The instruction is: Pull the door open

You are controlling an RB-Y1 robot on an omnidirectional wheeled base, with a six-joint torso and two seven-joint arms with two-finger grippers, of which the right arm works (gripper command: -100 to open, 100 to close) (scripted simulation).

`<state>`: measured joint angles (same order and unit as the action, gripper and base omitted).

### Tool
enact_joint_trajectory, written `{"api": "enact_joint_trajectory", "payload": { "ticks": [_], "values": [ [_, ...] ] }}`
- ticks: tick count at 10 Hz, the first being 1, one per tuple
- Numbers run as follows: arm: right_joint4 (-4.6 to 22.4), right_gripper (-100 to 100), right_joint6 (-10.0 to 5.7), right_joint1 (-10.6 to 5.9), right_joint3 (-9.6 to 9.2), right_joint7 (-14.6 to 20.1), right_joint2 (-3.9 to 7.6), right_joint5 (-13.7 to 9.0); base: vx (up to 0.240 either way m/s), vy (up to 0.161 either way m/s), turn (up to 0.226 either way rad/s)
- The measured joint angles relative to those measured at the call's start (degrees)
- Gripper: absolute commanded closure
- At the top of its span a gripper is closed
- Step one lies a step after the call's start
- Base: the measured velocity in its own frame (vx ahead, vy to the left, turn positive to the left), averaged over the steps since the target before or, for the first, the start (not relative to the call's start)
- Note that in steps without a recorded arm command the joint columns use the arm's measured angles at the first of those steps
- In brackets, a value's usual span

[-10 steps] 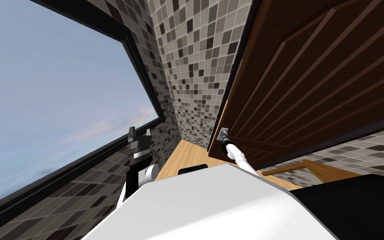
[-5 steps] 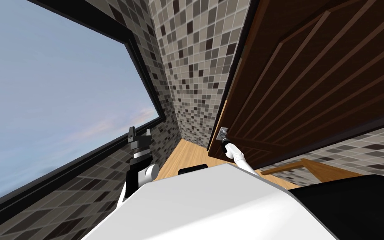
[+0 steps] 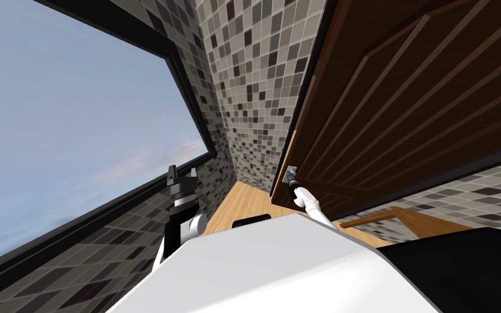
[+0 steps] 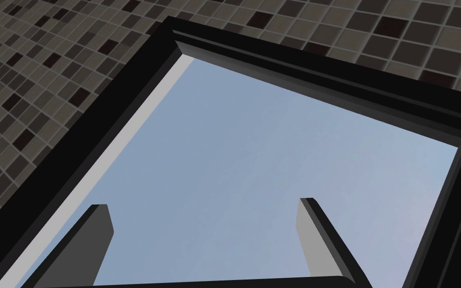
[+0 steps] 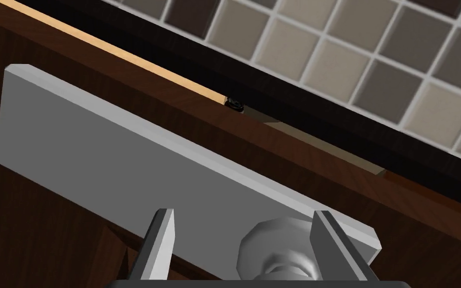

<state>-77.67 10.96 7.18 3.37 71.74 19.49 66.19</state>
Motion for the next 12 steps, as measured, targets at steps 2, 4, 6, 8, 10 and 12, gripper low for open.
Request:
{"api": "enact_joint_trajectory", "payload": {
  "ticks": [2, 4, 6, 8, 10, 12],
  "values": [
    [-0.3, 100, 0.0, -0.18, -0.07, 0.3, -0.13, -4.8, -0.045, -0.004, 0.028],
    [0.2, 100, -2.91, -0.54, 1.79, 3.0, -1.61, -7.6, -0.057, -0.013, 0.028],
    [-0.2, 100, -4.41, -0.17, 2.21, 4.5, -1.9, -11.0, -0.024, -0.002, 0.009],
    [0.4, 100, -6.59, -0.63, 3.73, 6.3, -3.39, -13.8, -0.035, -0.003, -0.003],
    [1.1, -100, -7.18, -0.26, 4.22, 7.7, -3.69, -17.1, -0.048, -0.014, -0.077],
    [0.9, -100, -8.77, -0.15, 4.63, 10.5, -4.93, -18.4, -0.015, 0.018, -0.124]
  ]
}}
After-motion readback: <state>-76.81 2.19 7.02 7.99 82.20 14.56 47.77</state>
